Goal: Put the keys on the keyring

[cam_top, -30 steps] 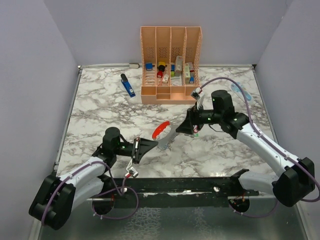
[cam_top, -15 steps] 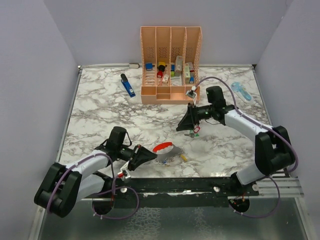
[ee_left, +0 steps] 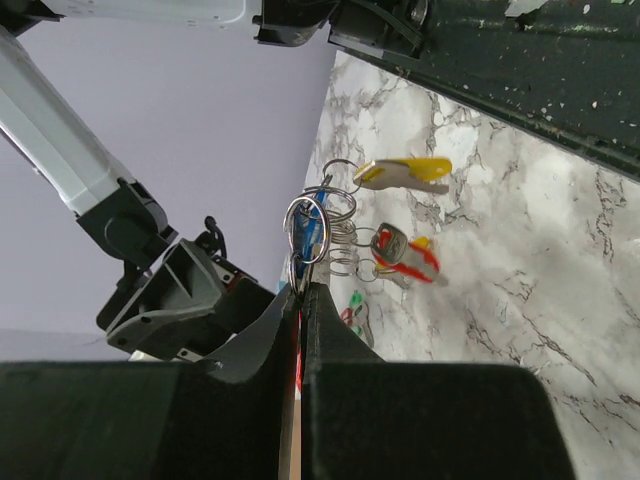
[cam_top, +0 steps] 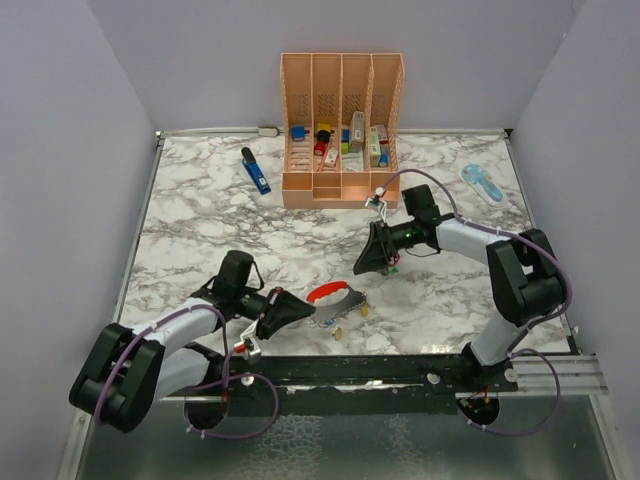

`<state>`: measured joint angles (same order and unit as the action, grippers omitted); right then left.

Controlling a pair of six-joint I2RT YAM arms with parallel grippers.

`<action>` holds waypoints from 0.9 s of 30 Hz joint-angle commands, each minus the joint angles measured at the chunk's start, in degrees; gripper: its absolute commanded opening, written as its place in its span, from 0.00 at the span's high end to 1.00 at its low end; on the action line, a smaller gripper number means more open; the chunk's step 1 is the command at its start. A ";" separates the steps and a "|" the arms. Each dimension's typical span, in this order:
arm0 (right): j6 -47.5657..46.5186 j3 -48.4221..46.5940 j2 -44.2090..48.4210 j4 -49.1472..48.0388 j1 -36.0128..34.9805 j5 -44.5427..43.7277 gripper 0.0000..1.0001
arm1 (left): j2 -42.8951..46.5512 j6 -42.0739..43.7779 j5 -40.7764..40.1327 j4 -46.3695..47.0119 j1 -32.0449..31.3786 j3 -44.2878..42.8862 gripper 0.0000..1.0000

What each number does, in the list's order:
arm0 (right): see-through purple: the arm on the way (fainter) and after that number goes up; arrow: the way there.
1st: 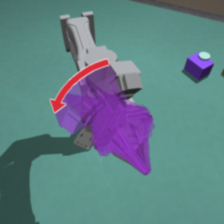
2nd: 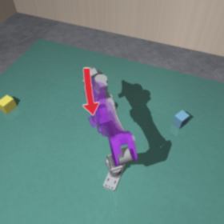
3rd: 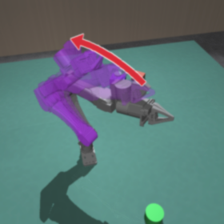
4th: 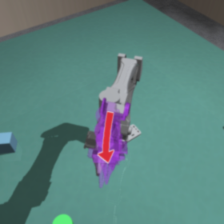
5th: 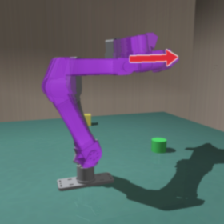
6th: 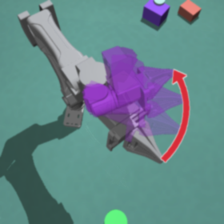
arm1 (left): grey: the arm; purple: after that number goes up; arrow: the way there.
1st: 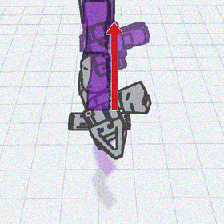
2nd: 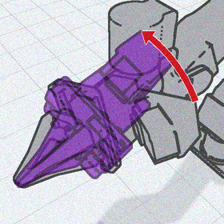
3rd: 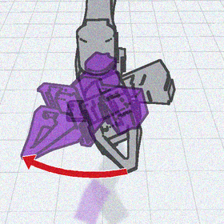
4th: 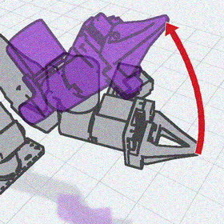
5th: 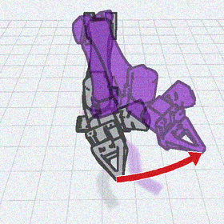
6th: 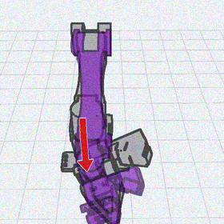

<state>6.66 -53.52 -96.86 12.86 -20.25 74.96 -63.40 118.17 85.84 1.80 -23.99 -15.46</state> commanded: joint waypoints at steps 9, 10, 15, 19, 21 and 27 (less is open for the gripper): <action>2.32 1.70 -1.83 -4.99 -0.98 1.58 0.27 | -6.62 40.65 5.51 12.06 0.26 -2.80 1.00; 2.32 2.08 -2.04 -5.32 -1.01 0.60 0.27 | -6.85 40.58 5.52 12.74 0.26 -3.07 1.00; 7.66 4.71 -2.23 -13.93 -1.05 -0.05 0.27 | -6.50 40.53 5.97 12.41 0.21 -4.03 1.00; 10.55 4.96 -2.39 -18.00 -1.08 -0.15 0.28 | -6.45 40.53 5.59 12.40 0.26 -4.11 1.00; 11.83 5.33 -2.18 -20.04 -1.08 -0.14 0.29 | -6.79 40.56 5.54 13.21 0.26 -4.11 1.00; 13.32 5.65 -3.30 -22.46 -1.51 0.77 0.34 | -8.82 40.55 5.48 16.91 0.26 -4.75 1.00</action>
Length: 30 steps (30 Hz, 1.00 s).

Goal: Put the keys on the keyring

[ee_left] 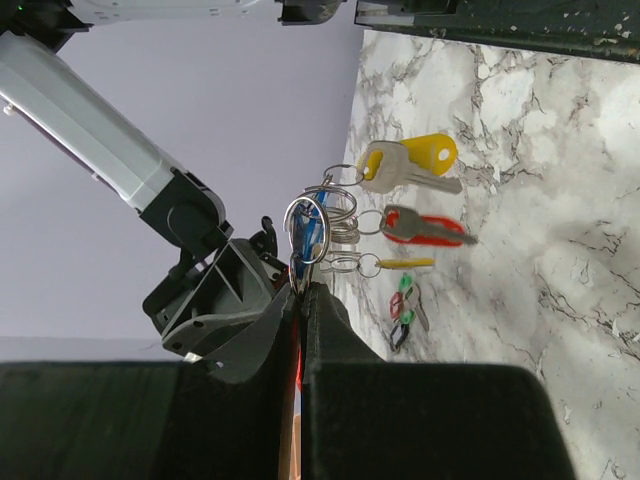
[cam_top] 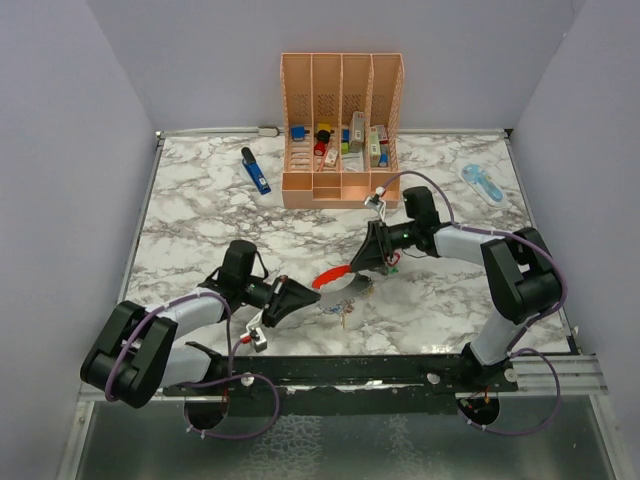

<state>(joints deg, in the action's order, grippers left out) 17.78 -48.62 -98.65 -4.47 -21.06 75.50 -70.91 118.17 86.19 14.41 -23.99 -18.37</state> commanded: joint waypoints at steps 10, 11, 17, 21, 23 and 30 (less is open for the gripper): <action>4.73 2.54 -1.46 -9.03 -1.54 1.88 0.40 | -3.20 40.56 5.39 7.45 0.26 -3.54 1.00; 4.98 2.65 -1.26 -9.51 -1.57 1.94 0.42 | -3.26 40.49 5.31 7.47 0.26 -3.55 1.00; 6.34 2.42 -0.90 -11.34 -1.55 1.46 0.56 | -3.29 40.57 5.30 7.92 0.26 -3.08 1.00; 8.19 2.31 -1.29 -13.09 -1.49 2.52 0.66 | -3.44 40.53 5.01 9.06 0.26 -2.81 1.00; 9.50 2.23 -1.72 -14.11 -1.60 3.82 0.74 | -3.59 40.56 4.72 9.25 0.29 -2.78 1.00; 10.29 2.19 -1.18 -13.98 -1.57 4.19 0.87 | -4.44 40.57 4.94 10.31 0.52 -2.18 0.87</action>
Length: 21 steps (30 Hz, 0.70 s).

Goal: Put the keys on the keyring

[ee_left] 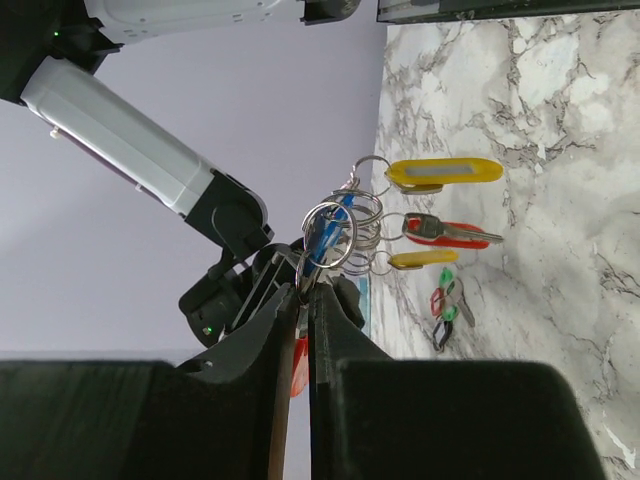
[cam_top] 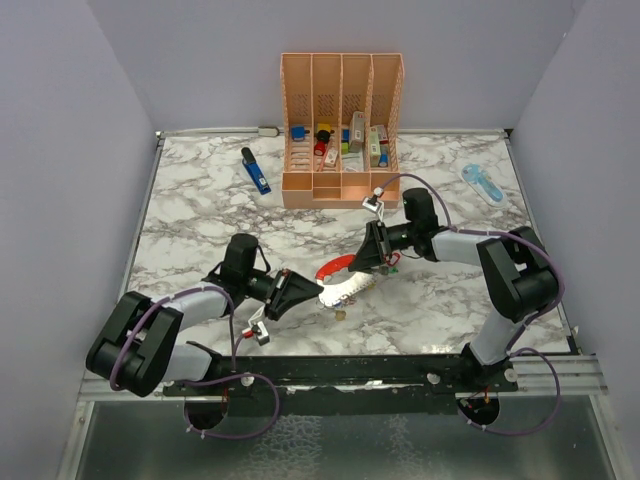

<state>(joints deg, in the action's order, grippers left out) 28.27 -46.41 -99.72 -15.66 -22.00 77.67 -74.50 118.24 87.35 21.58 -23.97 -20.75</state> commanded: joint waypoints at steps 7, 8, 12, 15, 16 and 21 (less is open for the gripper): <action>3.37 0.53 0.12 -5.87 -0.56 0.46 0.94 | -2.07 40.47 3.20 3.06 2.64 0.10 0.57; 3.68 0.51 -0.12 -6.14 -0.51 0.18 0.95 | -2.32 40.50 3.37 3.03 2.97 0.10 0.54; 4.78 -0.02 -0.59 -7.10 0.18 -2.53 0.97 | -2.93 40.43 2.64 2.85 5.00 0.47 0.21; 5.41 -0.74 -0.27 -8.04 1.25 -5.32 0.97 | -2.21 40.48 1.82 0.71 7.05 1.30 0.13; 5.34 -1.27 -0.18 -7.76 1.56 -6.10 0.97 | -1.66 40.38 1.73 -0.33 7.89 1.89 0.12; -0.99 -5.69 1.13 1.09 2.24 -12.46 0.97 | 2.86 40.48 0.83 -5.04 11.65 5.94 0.11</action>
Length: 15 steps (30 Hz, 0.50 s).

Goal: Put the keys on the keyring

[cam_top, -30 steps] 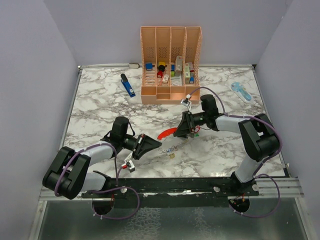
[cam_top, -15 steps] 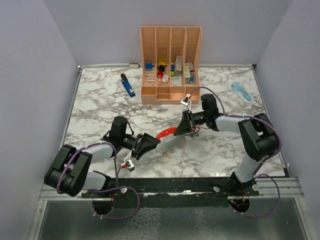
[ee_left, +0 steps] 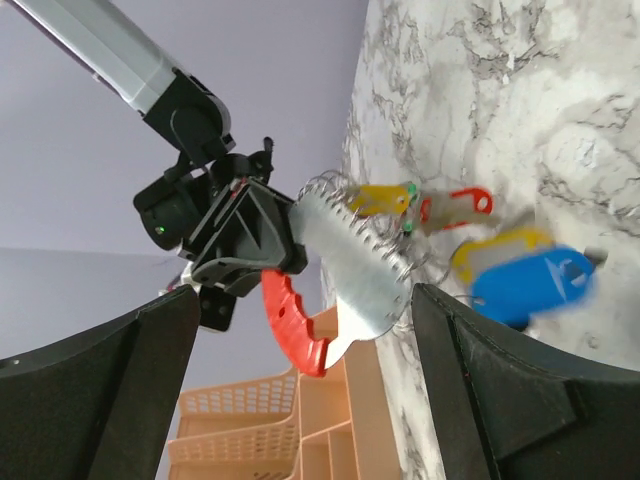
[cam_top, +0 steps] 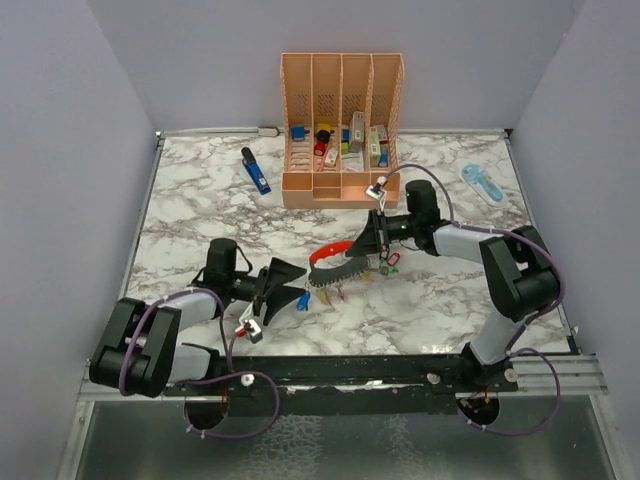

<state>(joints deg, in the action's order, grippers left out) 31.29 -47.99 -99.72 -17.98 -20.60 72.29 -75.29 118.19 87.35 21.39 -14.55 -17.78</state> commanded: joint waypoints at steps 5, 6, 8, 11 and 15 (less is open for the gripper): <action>-4.60 -4.91 2.37 4.17 1.09 -12.55 0.98 | 6.46 40.37 -1.81 -7.52 4.96 5.49 0.08; -4.95 -5.08 2.45 4.75 1.17 -13.45 0.98 | 6.65 40.42 -2.63 -7.70 5.42 5.82 0.08; -5.09 -5.03 3.03 4.95 1.18 -15.10 0.98 | 6.91 40.41 -3.29 -8.33 6.35 5.98 0.08; -7.27 -5.66 4.25 7.83 1.19 -20.17 0.98 | 7.09 40.22 -4.63 -9.48 7.16 5.38 0.08; -9.59 -6.10 6.72 9.99 1.18 -25.50 0.98 | 7.10 40.07 -6.22 -12.18 8.39 4.41 0.08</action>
<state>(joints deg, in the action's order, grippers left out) 25.21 -51.64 -97.30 -10.50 -19.75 54.54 -68.77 118.19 82.96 13.50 -7.44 -12.58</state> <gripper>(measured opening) 0.063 0.924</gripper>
